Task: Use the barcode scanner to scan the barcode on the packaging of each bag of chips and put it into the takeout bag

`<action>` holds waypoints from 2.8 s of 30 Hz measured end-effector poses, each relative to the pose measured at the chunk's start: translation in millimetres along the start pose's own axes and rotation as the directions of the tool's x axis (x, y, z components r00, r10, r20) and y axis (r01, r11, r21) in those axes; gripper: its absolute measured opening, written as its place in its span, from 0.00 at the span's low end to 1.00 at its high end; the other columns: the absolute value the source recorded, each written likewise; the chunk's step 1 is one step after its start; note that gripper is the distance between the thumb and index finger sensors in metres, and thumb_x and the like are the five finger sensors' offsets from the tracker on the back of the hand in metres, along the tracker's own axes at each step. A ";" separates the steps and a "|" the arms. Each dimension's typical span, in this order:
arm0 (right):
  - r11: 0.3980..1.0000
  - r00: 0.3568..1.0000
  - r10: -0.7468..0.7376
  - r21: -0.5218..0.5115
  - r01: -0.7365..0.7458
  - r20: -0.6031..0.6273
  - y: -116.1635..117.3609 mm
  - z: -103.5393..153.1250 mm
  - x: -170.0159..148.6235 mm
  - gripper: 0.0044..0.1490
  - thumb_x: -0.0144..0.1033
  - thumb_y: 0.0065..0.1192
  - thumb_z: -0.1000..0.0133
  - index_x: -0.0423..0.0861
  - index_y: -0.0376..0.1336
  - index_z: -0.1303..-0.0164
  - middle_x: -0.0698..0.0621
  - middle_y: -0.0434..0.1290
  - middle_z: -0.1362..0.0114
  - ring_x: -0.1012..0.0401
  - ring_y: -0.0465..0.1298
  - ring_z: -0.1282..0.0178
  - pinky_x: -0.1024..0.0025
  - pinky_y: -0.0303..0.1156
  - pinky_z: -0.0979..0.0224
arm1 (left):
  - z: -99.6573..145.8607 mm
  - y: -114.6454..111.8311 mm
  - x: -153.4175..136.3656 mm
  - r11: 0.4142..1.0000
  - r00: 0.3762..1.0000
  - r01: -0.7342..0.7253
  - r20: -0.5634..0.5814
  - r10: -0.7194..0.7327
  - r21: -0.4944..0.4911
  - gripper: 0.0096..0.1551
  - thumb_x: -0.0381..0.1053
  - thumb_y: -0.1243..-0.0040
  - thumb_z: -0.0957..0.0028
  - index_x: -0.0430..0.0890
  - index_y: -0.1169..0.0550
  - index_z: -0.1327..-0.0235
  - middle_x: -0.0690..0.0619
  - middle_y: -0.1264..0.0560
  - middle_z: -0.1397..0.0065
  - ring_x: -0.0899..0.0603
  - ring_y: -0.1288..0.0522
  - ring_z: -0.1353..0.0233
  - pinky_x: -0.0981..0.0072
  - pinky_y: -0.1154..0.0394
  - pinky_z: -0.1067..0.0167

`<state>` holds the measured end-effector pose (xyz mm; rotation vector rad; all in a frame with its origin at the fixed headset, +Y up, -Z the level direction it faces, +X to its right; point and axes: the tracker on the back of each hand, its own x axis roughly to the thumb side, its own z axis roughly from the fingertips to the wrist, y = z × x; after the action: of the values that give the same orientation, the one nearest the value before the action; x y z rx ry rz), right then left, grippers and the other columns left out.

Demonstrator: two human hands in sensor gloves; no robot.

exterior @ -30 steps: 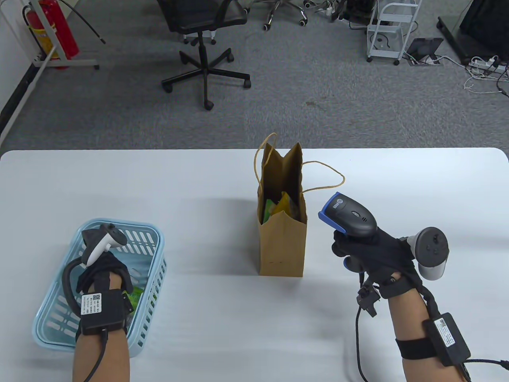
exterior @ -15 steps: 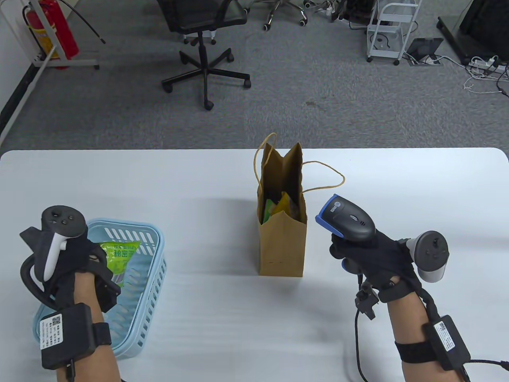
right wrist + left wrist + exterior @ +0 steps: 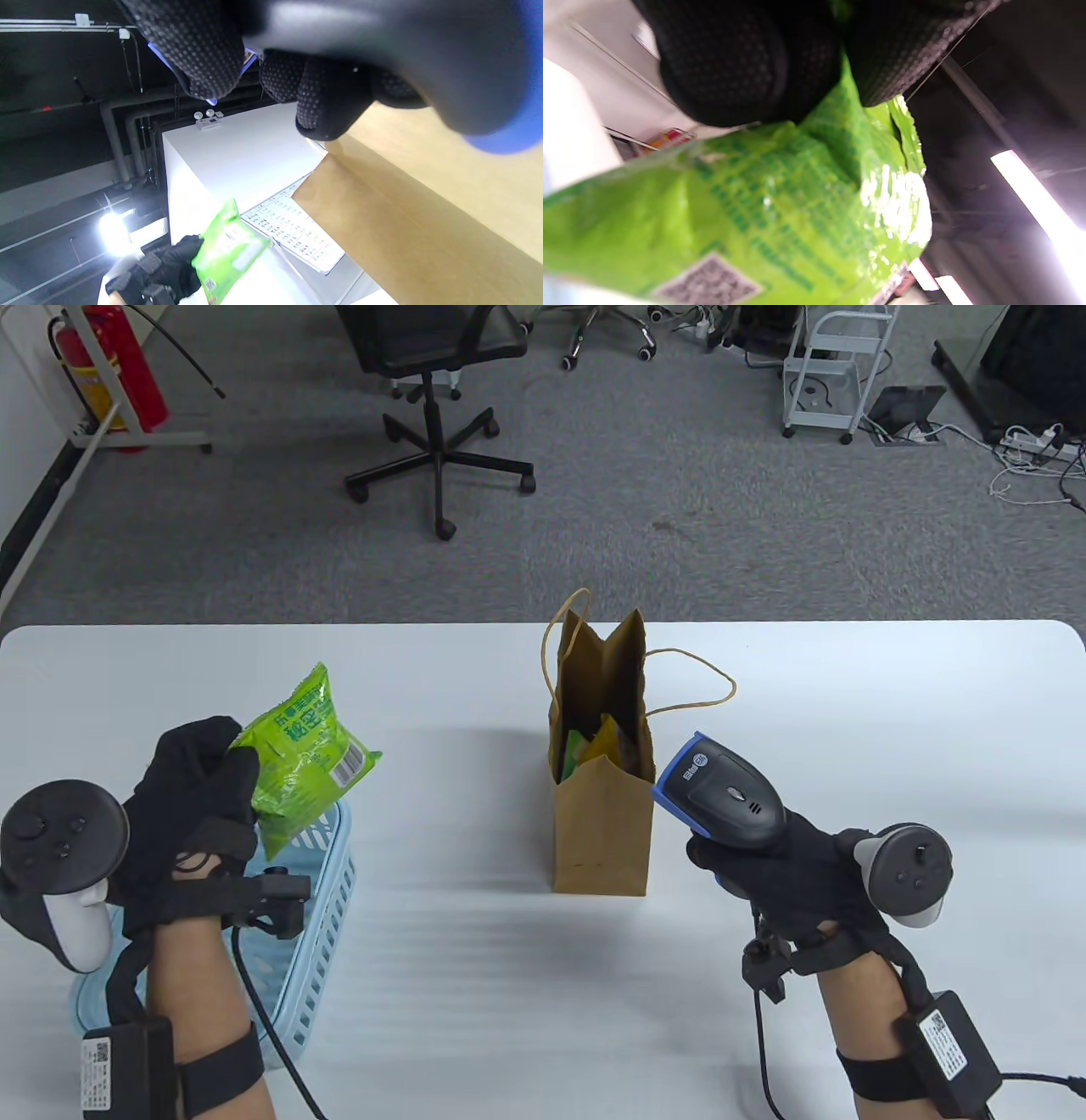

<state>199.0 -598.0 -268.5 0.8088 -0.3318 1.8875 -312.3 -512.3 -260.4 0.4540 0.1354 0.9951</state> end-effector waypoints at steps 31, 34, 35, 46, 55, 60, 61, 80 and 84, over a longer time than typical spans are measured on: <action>0.966 0.974 0.203 0.143 -0.217 0.104 49.8 -2.7 22.1 0.41 0.39 0.69 0.39 0.29 0.59 0.25 0.39 0.75 0.35 0.49 0.86 0.48 0.44 0.79 0.43 | 69.2 -113.5 25.7 0.979 0.878 -0.196 0.435 0.199 -0.053 0.19 0.48 0.34 0.42 0.46 0.22 0.40 0.49 0.23 0.47 0.50 0.13 0.61 0.63 0.13 0.63; 0.965 0.974 0.199 0.152 -0.214 0.104 50.9 -3.2 22.0 0.41 0.39 0.69 0.39 0.29 0.58 0.25 0.38 0.75 0.35 0.48 0.86 0.48 0.44 0.79 0.43 | 71.2 -112.3 26.5 0.979 0.873 -0.196 0.445 0.197 -0.050 0.19 0.49 0.34 0.43 0.46 0.22 0.40 0.49 0.22 0.47 0.50 0.13 0.61 0.63 0.13 0.63; 0.964 0.975 0.198 0.158 -0.213 0.105 51.7 -3.3 21.9 0.41 0.39 0.69 0.39 0.27 0.58 0.25 0.38 0.75 0.35 0.48 0.85 0.48 0.44 0.79 0.43 | 71.6 -112.5 26.6 0.979 0.872 -0.197 0.447 0.199 -0.051 0.19 0.49 0.34 0.43 0.46 0.22 0.40 0.49 0.23 0.47 0.50 0.14 0.61 0.63 0.13 0.63; 0.960 0.972 0.208 0.166 -0.224 0.107 54.0 -3.5 21.6 0.41 0.39 0.69 0.39 0.27 0.58 0.25 0.38 0.75 0.35 0.48 0.86 0.48 0.44 0.79 0.43 | 72.3 -116.3 27.3 0.979 0.870 -0.193 0.449 0.203 -0.070 0.19 0.48 0.34 0.42 0.45 0.22 0.40 0.49 0.23 0.48 0.50 0.14 0.61 0.63 0.14 0.62; 0.960 0.971 0.210 0.166 -0.227 0.110 53.3 -2.9 22.0 0.41 0.39 0.69 0.39 0.28 0.58 0.25 0.38 0.75 0.35 0.48 0.85 0.48 0.44 0.79 0.43 | 73.7 -120.5 29.4 0.978 0.871 -0.192 0.446 0.206 -0.076 0.19 0.49 0.34 0.42 0.45 0.22 0.40 0.49 0.22 0.48 0.51 0.14 0.62 0.63 0.13 0.64; 0.975 0.980 0.177 0.120 -0.188 0.095 40.8 -2.0 25.2 0.41 0.40 0.69 0.39 0.28 0.58 0.24 0.38 0.74 0.34 0.48 0.85 0.47 0.44 0.79 0.42 | 71.3 -124.8 38.1 0.974 0.874 -0.209 0.432 0.225 -0.085 0.20 0.49 0.34 0.42 0.45 0.22 0.40 0.50 0.22 0.48 0.51 0.14 0.62 0.63 0.13 0.63; 0.979 0.981 0.167 0.102 -0.176 0.094 36.3 -1.7 26.1 0.41 0.40 0.69 0.39 0.28 0.58 0.24 0.38 0.74 0.34 0.48 0.85 0.47 0.44 0.79 0.42 | 70.4 -125.9 41.1 0.972 0.874 -0.215 0.427 0.233 -0.089 0.20 0.49 0.34 0.42 0.45 0.22 0.40 0.50 0.22 0.48 0.51 0.13 0.62 0.64 0.13 0.64; 0.988 1.000 0.016 -0.153 -0.014 0.010 -37.7 10.9 10.6 0.41 0.40 0.69 0.38 0.28 0.58 0.24 0.38 0.75 0.35 0.48 0.85 0.47 0.44 0.79 0.42 | 18.3 -197.2 133.4 0.998 0.977 0.050 0.210 -0.042 -0.033 0.21 0.49 0.39 0.39 0.46 0.27 0.36 0.50 0.26 0.43 0.52 0.13 0.56 0.66 0.11 0.58; 0.988 1.000 0.005 -0.157 -0.005 0.001 -40.0 10.6 6.5 0.41 0.40 0.69 0.38 0.28 0.58 0.24 0.38 0.75 0.35 0.48 0.85 0.47 0.44 0.79 0.42 | 8.5 -212.4 120.8 0.995 0.985 0.097 0.146 -0.092 -0.030 0.21 0.50 0.40 0.39 0.46 0.28 0.35 0.50 0.26 0.43 0.52 0.12 0.55 0.67 0.10 0.57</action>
<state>236.8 -581.4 -261.3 0.7041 -0.4773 1.8398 -78.6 -511.9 -332.3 0.4800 0.0076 0.8671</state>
